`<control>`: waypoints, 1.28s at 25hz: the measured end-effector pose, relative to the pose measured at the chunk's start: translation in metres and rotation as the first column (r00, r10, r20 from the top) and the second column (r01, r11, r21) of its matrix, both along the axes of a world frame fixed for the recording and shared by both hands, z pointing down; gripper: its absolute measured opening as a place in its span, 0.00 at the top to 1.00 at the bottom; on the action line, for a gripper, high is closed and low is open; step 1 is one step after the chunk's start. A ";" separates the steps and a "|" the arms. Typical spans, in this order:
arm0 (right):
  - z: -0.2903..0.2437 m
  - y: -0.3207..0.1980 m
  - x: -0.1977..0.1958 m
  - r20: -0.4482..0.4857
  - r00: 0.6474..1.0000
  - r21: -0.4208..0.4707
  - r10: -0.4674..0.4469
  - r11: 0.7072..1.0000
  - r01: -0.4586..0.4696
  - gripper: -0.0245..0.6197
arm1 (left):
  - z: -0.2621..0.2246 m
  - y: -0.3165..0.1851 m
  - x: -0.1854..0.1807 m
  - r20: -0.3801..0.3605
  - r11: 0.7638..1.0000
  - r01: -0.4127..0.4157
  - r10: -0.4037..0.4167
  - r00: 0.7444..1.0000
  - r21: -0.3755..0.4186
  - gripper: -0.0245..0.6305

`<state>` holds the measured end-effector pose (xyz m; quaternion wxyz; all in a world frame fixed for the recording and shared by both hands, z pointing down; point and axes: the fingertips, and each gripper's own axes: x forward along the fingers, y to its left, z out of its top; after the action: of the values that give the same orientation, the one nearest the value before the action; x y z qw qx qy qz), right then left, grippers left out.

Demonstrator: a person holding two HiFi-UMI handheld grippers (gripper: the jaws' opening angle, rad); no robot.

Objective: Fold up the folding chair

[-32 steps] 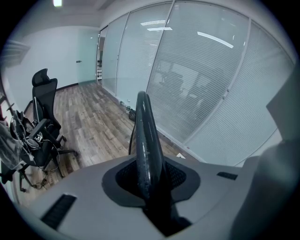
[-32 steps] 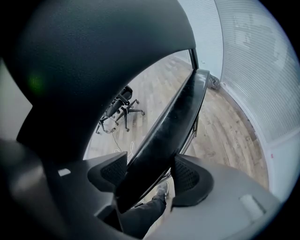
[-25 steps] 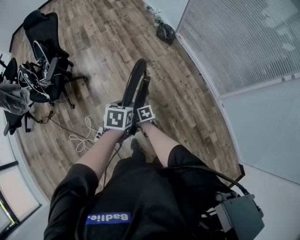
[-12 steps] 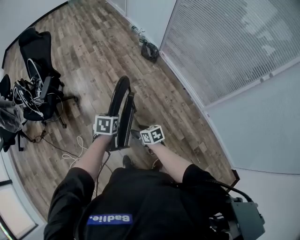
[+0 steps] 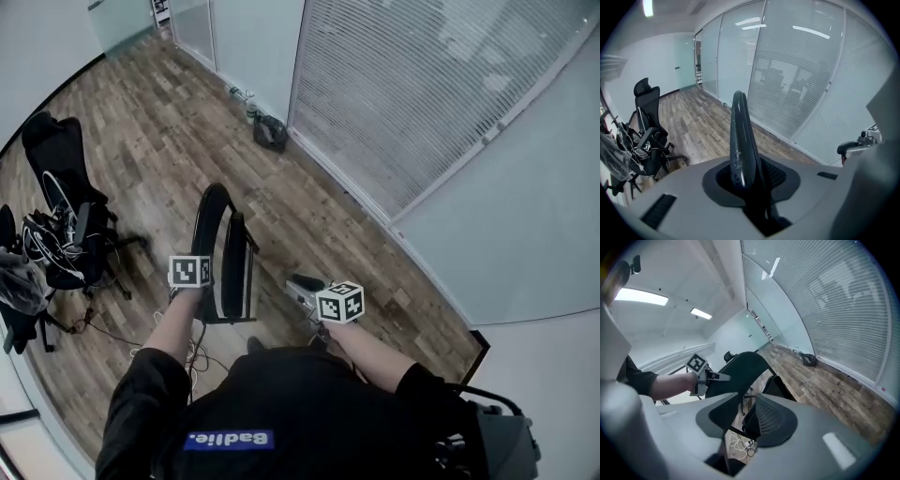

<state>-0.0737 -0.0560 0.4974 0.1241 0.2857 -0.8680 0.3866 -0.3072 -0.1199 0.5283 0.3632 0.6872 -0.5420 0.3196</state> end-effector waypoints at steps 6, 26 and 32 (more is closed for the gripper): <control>-0.064 0.022 0.042 0.118 0.991 0.123 0.060 0.990 -0.074 0.96 | -0.002 0.007 0.010 0.017 1.000 0.003 -0.003 1.000 -0.005 0.85; -0.205 0.066 0.082 0.122 0.992 0.609 -0.025 0.792 -0.055 0.96 | -0.003 0.009 0.014 0.115 1.000 0.013 -0.012 0.993 -0.010 0.85; -0.222 0.073 0.082 0.145 0.989 0.641 -0.032 0.764 -0.069 0.96 | -0.005 0.012 0.013 0.118 1.000 0.011 -0.010 0.993 -0.011 0.85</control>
<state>0.0081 0.0175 0.2751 -0.0496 0.2903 -0.9517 0.0865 -0.2946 -0.1076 0.5230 0.3359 0.6622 -0.5643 0.3609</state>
